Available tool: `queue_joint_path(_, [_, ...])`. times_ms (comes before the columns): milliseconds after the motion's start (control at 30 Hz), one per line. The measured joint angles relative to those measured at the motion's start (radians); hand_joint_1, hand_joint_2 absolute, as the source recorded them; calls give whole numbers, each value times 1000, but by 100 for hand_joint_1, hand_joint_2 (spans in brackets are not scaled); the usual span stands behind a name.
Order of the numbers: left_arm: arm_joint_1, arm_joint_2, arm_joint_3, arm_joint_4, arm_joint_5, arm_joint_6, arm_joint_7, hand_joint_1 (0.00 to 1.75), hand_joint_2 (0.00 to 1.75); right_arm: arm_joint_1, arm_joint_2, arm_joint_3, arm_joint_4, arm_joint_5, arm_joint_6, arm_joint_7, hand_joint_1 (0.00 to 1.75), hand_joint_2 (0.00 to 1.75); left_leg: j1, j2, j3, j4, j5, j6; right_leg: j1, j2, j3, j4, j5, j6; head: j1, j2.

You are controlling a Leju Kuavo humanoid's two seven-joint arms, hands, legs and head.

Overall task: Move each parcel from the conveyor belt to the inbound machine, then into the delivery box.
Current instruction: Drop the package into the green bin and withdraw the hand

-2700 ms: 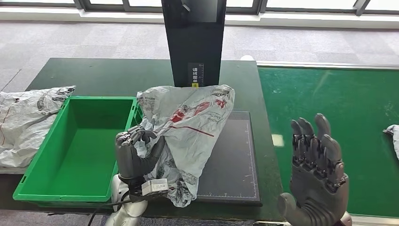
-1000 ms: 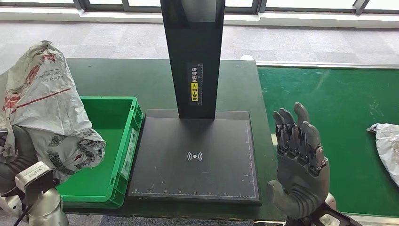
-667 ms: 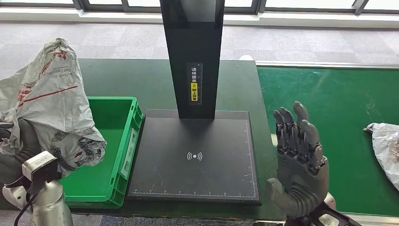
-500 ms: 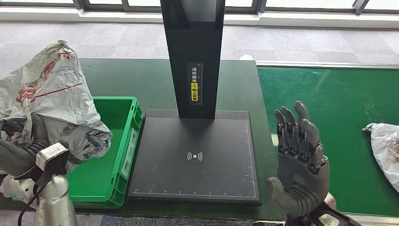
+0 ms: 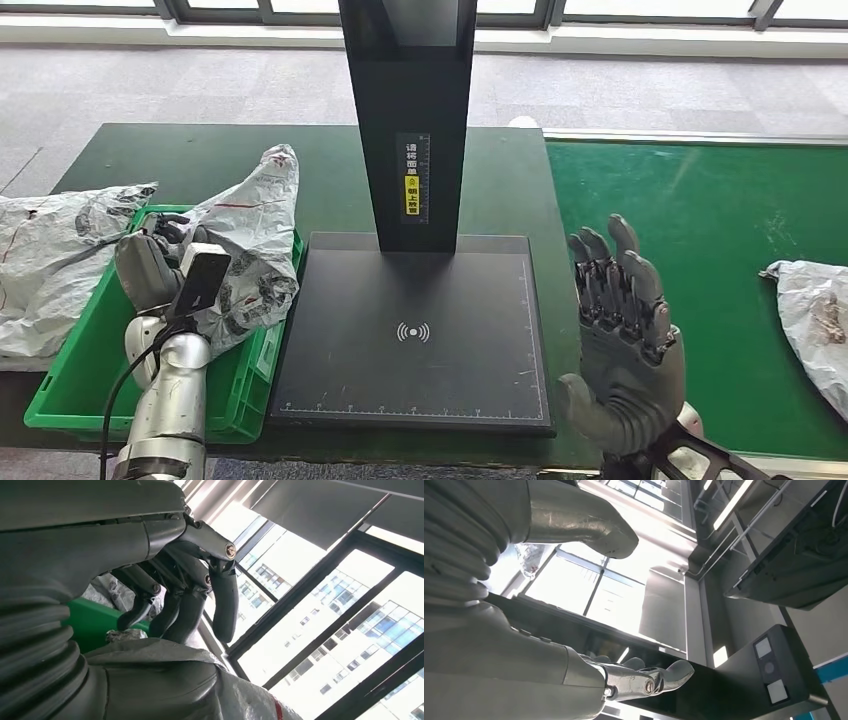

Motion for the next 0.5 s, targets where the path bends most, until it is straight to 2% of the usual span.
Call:
queue_joint_path(33, [-8, 3, 2, 21, 12, 8, -10, 0, 0, -2, 1, 0, 4, 0, 0, 0, 0, 175, 0, 0, 0, 0, 0, 0, 0, 0, 0, 0, 0, 0, 0, 0])
queue_joint_path(233, [-42, 7, 14, 80, 59, 72, -56, 0, 0, 0, 9, 0, 11, 8, -9, 0, 0, 175, 0, 0, 0, 0, 0, 0, 0, 0, 0, 0, 0, 0, 0, 0])
queue_joint_path(500, [-54, 7, 15, 103, 63, 84, -58, 0, 0, 4, 14, 0, 12, 9, -11, 0, 0, 175, 0, 0, 0, 0, 0, 0, 0, 0, 0, 0, 0, 0, 0, 0])
